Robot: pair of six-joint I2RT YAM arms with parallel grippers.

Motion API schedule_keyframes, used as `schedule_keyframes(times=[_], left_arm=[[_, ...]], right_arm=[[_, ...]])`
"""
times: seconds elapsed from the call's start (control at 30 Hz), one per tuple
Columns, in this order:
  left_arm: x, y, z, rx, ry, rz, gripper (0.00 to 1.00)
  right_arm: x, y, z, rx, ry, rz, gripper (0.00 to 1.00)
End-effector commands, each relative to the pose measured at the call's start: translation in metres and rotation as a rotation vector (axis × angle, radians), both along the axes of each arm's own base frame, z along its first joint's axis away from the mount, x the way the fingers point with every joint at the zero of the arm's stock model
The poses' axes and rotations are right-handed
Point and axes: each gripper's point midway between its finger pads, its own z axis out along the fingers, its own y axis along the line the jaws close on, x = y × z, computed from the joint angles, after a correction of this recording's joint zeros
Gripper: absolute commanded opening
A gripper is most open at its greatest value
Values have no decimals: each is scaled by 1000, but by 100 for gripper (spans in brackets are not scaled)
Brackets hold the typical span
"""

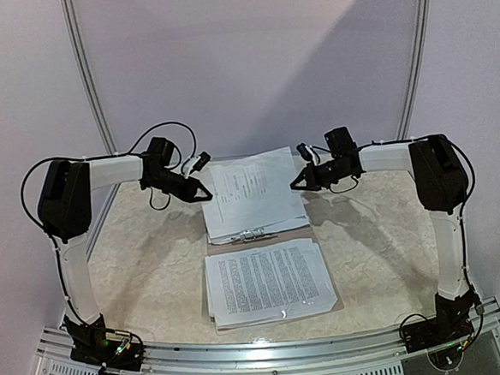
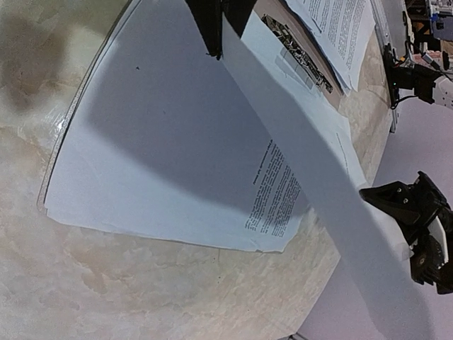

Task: Put the files into the folder
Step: Place the file on the spring clip of the folder.

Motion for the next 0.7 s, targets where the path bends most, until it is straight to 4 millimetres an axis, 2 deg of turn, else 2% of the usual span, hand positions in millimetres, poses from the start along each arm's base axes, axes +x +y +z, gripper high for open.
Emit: schedule_keyframes(times=[0.0,0.2,0.33,0.67], left_arm=[[8,4,2,-18,-10,8,0],[2,5,-17,-12,24,-3,0],[-3,2,-24,-26,59,-12,0],[-10,7,-28,-5,52,-16,0]], right_arm=[[6,-4,-13,-24,32,-23,0],[3,-9,-24,-45,65,-25,0],[2,-9,-24,-43,77,-29,0],[-7,-7,-27,-22,116,-9,0]])
